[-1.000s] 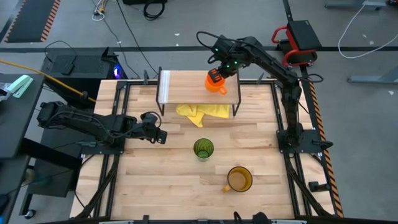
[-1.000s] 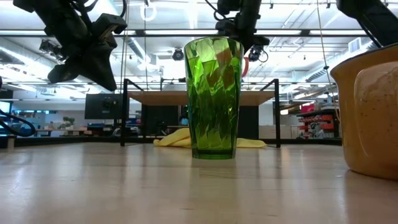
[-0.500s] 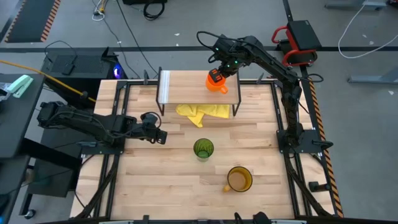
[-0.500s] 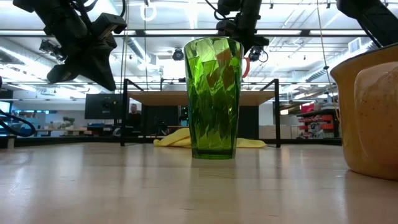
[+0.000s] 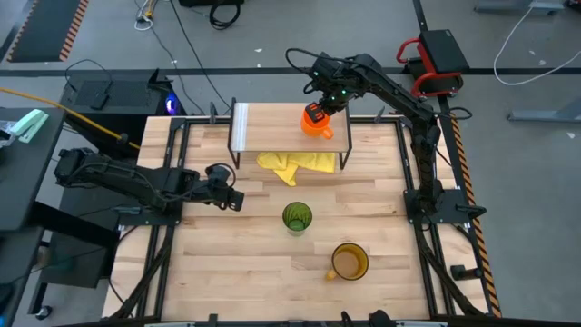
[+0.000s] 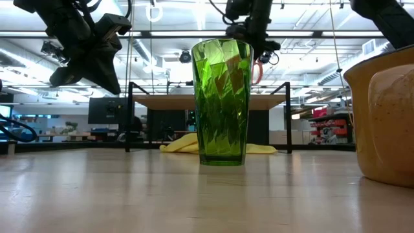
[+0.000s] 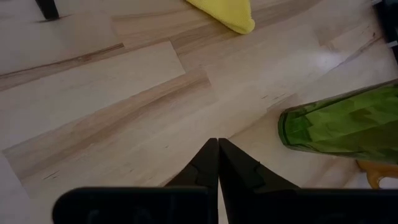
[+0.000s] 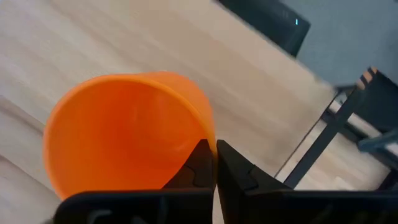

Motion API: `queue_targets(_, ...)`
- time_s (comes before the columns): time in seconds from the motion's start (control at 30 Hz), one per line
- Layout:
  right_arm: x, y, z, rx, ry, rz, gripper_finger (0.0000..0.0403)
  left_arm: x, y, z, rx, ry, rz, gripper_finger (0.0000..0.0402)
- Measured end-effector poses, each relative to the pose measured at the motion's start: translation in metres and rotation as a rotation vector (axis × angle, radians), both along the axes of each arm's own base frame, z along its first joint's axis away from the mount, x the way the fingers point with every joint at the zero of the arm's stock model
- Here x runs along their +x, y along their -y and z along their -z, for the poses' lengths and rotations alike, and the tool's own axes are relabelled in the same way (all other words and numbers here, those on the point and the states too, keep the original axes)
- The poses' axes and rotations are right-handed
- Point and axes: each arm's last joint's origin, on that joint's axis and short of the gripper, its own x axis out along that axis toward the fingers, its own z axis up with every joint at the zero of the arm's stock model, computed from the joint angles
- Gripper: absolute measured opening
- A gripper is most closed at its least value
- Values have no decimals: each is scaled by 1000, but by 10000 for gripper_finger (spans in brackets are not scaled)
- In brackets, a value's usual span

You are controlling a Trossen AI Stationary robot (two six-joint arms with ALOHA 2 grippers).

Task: Stack small to large cups/mugs on shelf
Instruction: Put the orange mug on the shelf

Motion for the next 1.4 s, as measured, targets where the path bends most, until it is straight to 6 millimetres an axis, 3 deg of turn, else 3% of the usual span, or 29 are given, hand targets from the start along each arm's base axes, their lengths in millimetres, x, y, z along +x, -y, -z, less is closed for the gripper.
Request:
queue_targets(0.13,2,-1,15,31,-56,-13,5,0,0,0,0,0,0,14)
queue_targets(0.33,2,0,18,34,-66,-10,6,0,0,0,1,0,1,26)
queue_targets(0.53,-5,3,13,26,-61,25,16,0,0,0,1,0,1,22)
queue_targets(0.8,-17,-1,-1,-4,-27,44,70,0,0,0,1,0,1,13)
queue_targets(1.1,-20,-1,-5,-9,-18,50,99,0,0,0,0,0,0,27)
queue_targets(1.23,-30,-4,-16,-27,13,60,99,0,0,0,1,0,1,29)
queue_targets(1.4,-55,-25,-48,-75,107,64,94,0,0,0,5,-1,6,20)
